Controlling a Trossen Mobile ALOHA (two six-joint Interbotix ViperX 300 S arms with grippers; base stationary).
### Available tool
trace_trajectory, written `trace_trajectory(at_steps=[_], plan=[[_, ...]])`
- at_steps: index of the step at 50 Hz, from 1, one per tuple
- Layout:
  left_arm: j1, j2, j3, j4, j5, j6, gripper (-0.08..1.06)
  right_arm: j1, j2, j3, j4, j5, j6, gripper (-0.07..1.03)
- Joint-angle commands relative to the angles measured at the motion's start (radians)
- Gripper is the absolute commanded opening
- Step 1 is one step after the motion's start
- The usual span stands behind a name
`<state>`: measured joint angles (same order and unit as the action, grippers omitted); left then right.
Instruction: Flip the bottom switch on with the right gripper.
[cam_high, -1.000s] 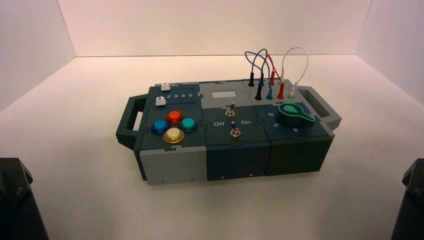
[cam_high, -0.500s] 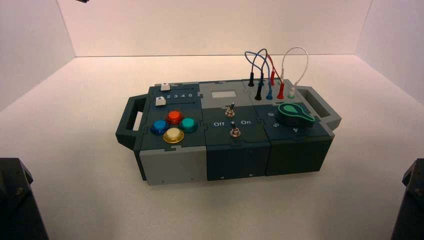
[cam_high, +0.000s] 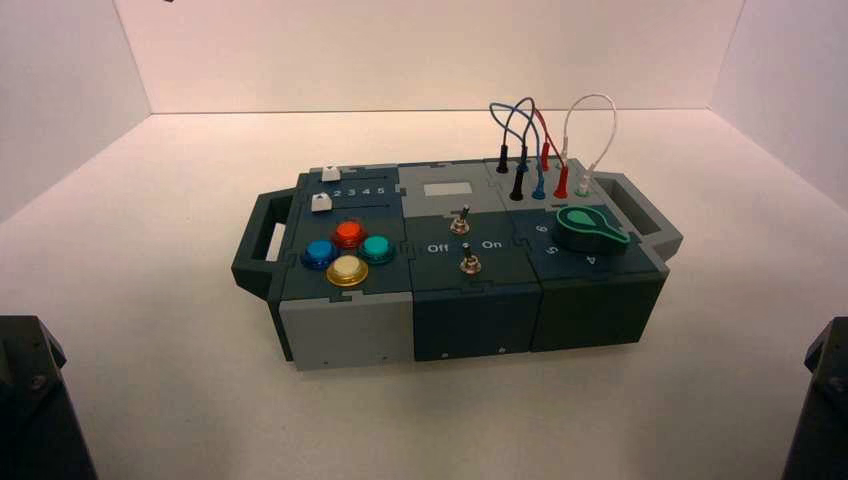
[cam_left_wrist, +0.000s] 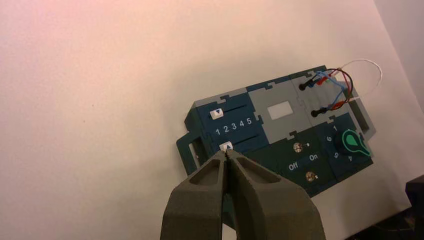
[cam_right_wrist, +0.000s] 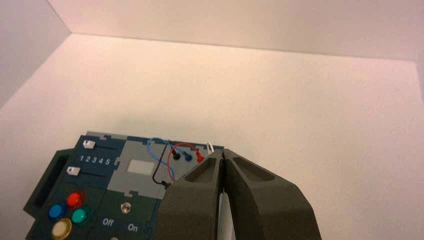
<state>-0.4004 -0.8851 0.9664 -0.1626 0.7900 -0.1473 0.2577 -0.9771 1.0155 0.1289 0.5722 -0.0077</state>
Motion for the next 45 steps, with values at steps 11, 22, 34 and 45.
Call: trace_trajectory(at_steps=[11,22,34,45], plan=[[-0.048,0.078,-0.017,-0.034,-0.006,0.0,-0.03,0.063,0.069,-0.032,0.011,-0.005,0.002,-0.03],[-0.077,0.143,-0.026,-0.064,0.015,-0.003,-0.03,0.066,0.097,-0.032,0.017,0.011,0.002,-0.03],[-0.078,0.152,-0.023,-0.098,0.054,-0.009,-0.03,0.067,0.124,-0.055,0.017,0.081,0.0,-0.02],[-0.078,0.152,-0.018,-0.115,0.064,-0.012,-0.03,0.094,0.141,-0.091,0.032,0.144,0.0,-0.03]])
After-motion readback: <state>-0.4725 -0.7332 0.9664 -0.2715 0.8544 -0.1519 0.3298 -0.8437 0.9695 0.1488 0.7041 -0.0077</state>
